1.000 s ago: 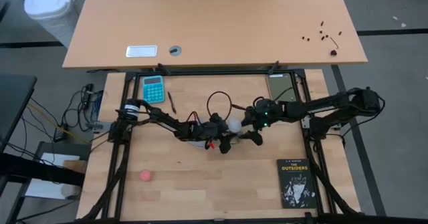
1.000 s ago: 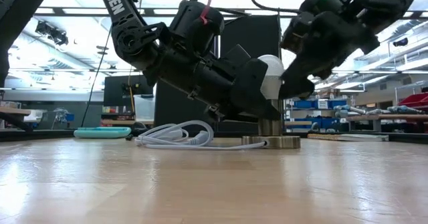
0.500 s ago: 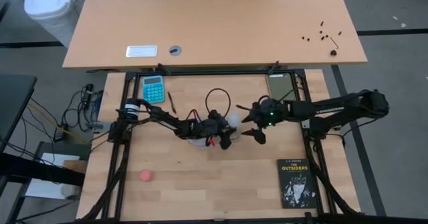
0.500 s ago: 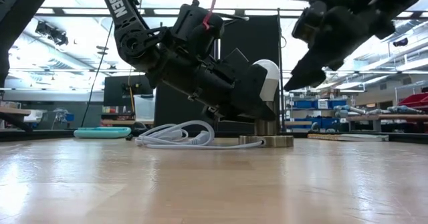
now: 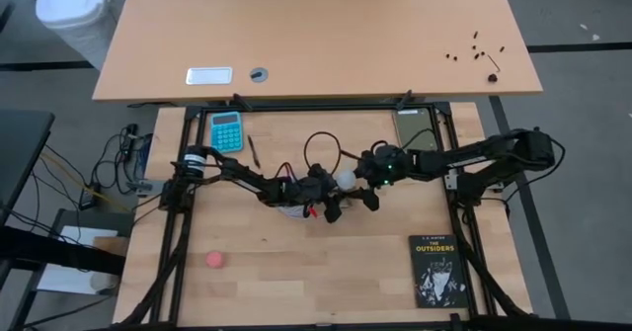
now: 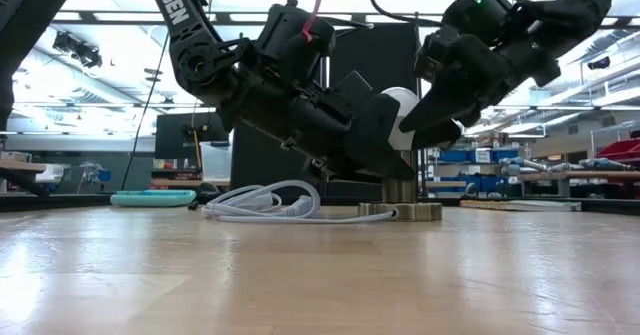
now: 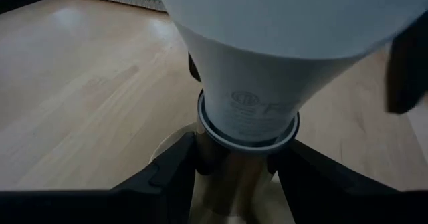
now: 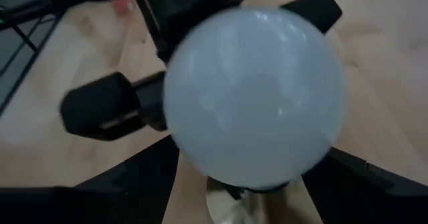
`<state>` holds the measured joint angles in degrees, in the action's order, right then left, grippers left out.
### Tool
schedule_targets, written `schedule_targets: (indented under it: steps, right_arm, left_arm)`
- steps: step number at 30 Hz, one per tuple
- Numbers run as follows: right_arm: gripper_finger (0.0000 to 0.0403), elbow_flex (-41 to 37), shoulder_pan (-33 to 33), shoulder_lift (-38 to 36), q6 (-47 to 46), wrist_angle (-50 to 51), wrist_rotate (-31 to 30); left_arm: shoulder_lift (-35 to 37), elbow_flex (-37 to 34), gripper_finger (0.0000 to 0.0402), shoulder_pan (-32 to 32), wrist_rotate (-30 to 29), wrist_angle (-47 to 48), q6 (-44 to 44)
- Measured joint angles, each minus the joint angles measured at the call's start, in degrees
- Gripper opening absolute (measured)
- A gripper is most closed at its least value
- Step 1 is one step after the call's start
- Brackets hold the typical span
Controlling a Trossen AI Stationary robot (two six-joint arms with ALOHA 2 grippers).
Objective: Screw lightbulb
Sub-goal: Insert the white lightbulb into the desk lamp
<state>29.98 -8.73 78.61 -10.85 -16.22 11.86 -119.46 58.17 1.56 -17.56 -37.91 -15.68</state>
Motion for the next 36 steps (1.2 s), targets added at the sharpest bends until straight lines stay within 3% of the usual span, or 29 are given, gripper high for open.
schedule_targets:
  steps: [8,13,20,29,36]
  right_arm:
    - [0.0307,0.02,-0.09,-4.95,-0.64,6.46,4.41]
    - [0.0307,0.02,0.13,-11.34,-1.38,15.31,15.81]
    - [0.0307,0.07,-0.59,-13.0,2.01,16.86,-1.18]
    - [0.0307,0.02,-2.64,-2.44,1.83,3.88,1.86]
    - [0.0307,0.02,-2.62,0.06,-0.06,-1.13,4.92]
  left_arm:
    - [0.06,0.11,0.0193,0.0,-1.16,1.46,0.13]
    - [0.11,0.11,0.0193,-0.48,-4.05,2.24,-1.05]
    - [0.04,0.04,0.0193,-0.44,-3.84,1.3,-1.22]
    - [-0.04,-0.02,0.0193,-0.39,0.47,-0.03,0.48]
    - [-0.04,0.0,0.0193,-0.35,1.27,0.07,0.5]
